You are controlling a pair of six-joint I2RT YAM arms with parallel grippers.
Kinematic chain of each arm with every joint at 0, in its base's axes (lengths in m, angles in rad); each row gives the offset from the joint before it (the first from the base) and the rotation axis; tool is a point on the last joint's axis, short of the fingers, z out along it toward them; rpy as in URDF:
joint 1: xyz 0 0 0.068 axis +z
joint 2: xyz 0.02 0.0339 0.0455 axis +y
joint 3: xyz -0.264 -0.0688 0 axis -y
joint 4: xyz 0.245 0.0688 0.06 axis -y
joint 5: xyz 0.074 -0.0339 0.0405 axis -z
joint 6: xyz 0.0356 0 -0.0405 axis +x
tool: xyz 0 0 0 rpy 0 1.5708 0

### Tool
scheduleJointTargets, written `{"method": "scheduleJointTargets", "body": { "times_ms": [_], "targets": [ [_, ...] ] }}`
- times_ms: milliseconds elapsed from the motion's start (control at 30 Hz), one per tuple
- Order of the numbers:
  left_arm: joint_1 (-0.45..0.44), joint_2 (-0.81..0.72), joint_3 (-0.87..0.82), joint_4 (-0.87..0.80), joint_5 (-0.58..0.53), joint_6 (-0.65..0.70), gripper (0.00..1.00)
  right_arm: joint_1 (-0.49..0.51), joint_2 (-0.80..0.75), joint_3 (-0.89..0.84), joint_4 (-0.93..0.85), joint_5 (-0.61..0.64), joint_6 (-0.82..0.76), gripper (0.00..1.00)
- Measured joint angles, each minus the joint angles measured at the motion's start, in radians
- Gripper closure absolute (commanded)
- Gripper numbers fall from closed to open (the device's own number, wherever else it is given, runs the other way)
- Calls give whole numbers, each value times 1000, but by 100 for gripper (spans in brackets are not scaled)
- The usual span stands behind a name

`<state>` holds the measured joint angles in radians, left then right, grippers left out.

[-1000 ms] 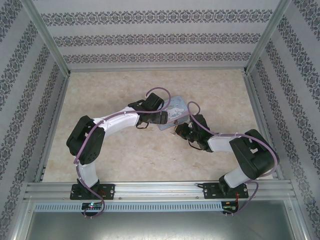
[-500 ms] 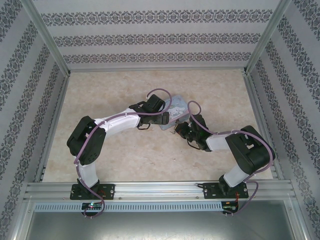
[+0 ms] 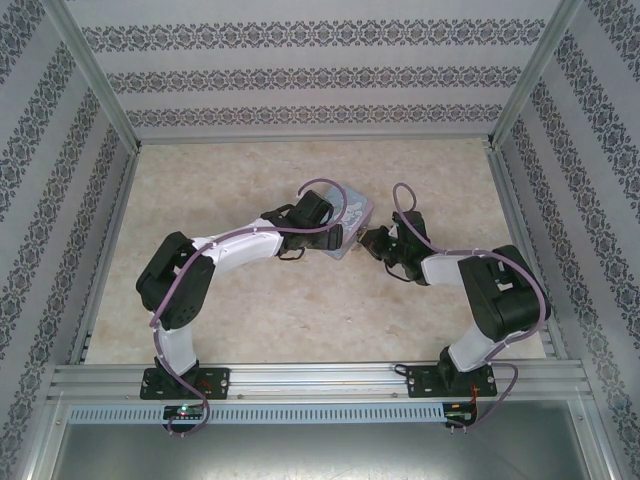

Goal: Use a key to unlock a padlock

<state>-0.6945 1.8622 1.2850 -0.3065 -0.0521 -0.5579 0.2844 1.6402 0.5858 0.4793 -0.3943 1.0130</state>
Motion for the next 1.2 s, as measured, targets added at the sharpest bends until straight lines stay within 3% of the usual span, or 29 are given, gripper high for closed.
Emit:
{"method": "scheduleJointTargets", "body": {
  "times_ms": [800,967,1200],
  "targets": [
    [0,2,6,-6,3,1,4,-238,-31,-85,-31,-68,-86,100],
    [3,-3,14,-31,6,5,0,-285,-74,-134,-54,-72,-96,70],
    [3,-51,14,-149,40,31,0,-370,-220,-185,-133,-79,-107,46]
  ]
}}
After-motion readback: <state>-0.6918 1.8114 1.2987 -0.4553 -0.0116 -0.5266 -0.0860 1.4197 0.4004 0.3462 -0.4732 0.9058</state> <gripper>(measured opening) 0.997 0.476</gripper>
